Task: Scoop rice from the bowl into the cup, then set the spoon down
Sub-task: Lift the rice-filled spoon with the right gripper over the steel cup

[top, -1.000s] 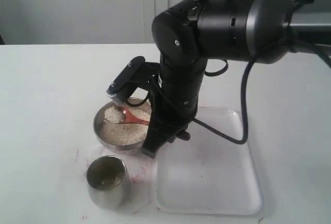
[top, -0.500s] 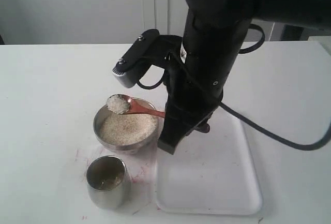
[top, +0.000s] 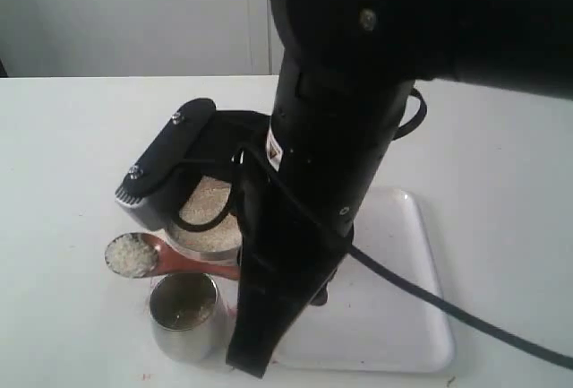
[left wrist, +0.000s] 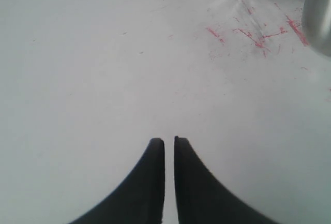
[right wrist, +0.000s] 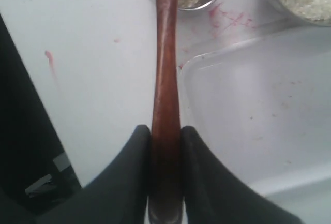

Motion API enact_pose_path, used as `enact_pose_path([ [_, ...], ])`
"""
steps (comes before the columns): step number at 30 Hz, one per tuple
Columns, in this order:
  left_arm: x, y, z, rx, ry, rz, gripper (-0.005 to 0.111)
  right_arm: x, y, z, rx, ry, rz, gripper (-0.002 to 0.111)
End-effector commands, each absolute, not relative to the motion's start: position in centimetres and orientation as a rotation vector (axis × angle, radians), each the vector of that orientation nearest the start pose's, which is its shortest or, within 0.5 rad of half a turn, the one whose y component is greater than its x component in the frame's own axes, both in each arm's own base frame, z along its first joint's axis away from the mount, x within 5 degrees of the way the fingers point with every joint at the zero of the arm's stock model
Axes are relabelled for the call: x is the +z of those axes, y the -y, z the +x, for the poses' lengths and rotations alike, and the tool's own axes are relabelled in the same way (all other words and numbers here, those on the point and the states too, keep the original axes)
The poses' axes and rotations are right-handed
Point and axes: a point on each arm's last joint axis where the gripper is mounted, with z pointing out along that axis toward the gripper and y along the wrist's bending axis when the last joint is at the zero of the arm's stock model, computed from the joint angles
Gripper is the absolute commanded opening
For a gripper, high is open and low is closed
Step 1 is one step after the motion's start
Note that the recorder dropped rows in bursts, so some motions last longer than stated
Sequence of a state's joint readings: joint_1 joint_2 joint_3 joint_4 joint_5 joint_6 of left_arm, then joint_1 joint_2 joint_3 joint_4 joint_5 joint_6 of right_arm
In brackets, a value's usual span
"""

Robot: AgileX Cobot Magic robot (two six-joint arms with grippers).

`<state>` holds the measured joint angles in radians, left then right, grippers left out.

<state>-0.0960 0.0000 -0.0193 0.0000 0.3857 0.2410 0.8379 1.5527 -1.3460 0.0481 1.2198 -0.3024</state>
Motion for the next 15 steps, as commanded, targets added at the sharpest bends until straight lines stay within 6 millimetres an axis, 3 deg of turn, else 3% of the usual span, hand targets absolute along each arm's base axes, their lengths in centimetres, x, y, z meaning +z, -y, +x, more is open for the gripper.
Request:
enact_pose_path([
  [1, 17.8, 0.5, 5.1, 0.083, -1.882, 0.318, 0.014, 30.0, -22.5, 19.4, 0.175, -2.507, -1.589, 0.000],
  [8, 17.8, 0.5, 5.1, 0.083, -1.882, 0.318, 0.014, 27.7, -21.2, 19.0, 0.053, -2.552, -1.647, 0.000],
  [15, 17.8, 0.5, 5.1, 0.083, -1.882, 0.318, 0.014, 27.2, -21.1, 19.7, -0.034, -2.474, -1.643, 0.000],
])
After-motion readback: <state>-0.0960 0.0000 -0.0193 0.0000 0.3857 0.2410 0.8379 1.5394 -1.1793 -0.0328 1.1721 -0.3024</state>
